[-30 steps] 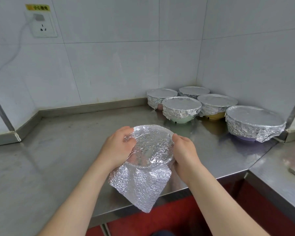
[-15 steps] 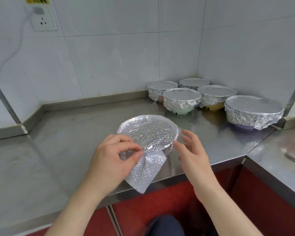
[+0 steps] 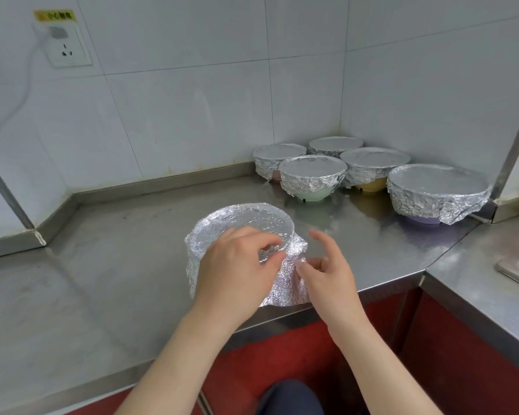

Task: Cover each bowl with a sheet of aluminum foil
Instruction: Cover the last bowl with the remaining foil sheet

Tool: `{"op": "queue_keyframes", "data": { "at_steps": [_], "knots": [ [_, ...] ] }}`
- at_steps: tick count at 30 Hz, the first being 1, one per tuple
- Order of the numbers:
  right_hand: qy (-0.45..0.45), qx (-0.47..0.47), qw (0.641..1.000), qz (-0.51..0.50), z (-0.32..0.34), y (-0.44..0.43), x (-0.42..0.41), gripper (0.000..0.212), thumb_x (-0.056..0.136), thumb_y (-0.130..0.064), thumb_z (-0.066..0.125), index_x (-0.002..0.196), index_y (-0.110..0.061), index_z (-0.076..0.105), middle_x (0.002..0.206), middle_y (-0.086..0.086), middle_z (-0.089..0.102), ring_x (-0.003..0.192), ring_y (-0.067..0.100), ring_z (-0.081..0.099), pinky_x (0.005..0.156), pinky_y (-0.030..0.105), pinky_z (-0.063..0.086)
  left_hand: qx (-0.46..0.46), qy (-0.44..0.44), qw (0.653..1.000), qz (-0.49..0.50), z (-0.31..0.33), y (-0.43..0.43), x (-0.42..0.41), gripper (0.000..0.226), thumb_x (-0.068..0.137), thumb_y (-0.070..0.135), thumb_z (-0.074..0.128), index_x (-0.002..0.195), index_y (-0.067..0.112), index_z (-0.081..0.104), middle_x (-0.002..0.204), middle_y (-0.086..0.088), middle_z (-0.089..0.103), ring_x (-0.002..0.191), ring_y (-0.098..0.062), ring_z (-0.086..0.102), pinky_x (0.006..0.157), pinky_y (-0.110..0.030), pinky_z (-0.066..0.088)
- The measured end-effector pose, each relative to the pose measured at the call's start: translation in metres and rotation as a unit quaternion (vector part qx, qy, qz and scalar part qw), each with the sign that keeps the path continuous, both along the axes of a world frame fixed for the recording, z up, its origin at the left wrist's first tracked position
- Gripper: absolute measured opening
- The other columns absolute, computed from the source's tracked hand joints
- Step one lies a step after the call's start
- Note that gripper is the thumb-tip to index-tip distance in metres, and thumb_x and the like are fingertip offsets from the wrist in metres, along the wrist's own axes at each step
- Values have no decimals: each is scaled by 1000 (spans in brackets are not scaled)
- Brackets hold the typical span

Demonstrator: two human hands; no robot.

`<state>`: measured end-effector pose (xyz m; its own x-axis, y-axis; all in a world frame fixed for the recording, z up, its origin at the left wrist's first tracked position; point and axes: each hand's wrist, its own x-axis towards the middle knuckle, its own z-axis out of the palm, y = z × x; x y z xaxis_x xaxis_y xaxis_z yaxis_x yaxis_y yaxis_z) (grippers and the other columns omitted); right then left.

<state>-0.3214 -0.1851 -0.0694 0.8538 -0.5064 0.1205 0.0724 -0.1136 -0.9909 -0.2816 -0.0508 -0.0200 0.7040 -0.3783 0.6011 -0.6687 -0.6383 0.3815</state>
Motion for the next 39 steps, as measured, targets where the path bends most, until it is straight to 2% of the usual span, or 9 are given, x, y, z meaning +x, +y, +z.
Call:
{"op": "queue_keyframes", "data": {
  "at_steps": [4,8,11,18,23,29,32,35,39],
  "knots": [
    [-13,-97,995,-22,-4,4,13,47,91,-17,51,129,-44,48,61,-15,53,56,6,47,66,31,46,-3,0,1000,-25,-7,6,4,14,80,25,73,92,29,75,84,12,65,82,-12,58,75,-31,50],
    [9,-141,990,-15,-7,11,25,59,79,-32,36,136,-36,49,95,-2,66,87,16,59,84,37,50,-13,-17,1000,-16,-13,-5,5,17,79,26,63,90,25,75,81,8,66,78,-18,62,68,-38,54],
    [-19,-124,992,10,-3,5,33,47,81,-15,40,119,-36,61,94,3,69,90,19,61,85,45,51,-8,-29,1000,4,-14,-12,6,16,78,24,63,87,25,75,79,8,66,75,-20,62,64,-37,54],
    [-44,14,998,45,9,0,40,35,91,-12,41,97,-27,72,94,-2,74,94,18,66,90,40,51,26,-63,997,39,-14,-29,10,13,78,25,61,81,22,74,72,5,63,71,-22,60,56,-34,51],
    [-42,115,991,44,15,6,36,36,98,-13,42,66,-17,57,59,-5,53,59,9,46,51,21,38,35,-54,996,60,-14,-40,13,16,81,26,56,72,22,69,69,6,58,69,-21,56,55,-30,45],
    [-52,272,960,47,17,14,39,37,101,-21,42,70,-11,58,69,9,56,72,19,55,68,33,42,48,-58,996,50,-12,-44,16,22,85,22,50,70,18,67,68,1,56,69,-24,55,59,-33,39],
    [-47,311,948,48,20,13,41,30,94,-7,44,65,-12,51,60,4,47,65,19,47,59,29,37,60,-19,998,26,-5,-44,14,28,86,17,41,82,16,68,79,-1,59,80,-26,57,65,-32,35],
    [-28,294,955,32,24,11,43,21,94,-9,47,107,-17,61,71,0,55,70,18,49,59,27,41,37,12,999,6,8,-32,18,32,91,13,46,111,19,70,108,2,66,102,-20,58,87,-30,42],
    [14,263,965,-2,26,0,49,43,95,-28,55,137,-24,47,129,2,57,114,21,57,101,44,45,-15,19,998,62,30,6,58,28,88,12,54,106,23,73,113,5,68,105,-16,60,91,-27,44]
  ]
}}
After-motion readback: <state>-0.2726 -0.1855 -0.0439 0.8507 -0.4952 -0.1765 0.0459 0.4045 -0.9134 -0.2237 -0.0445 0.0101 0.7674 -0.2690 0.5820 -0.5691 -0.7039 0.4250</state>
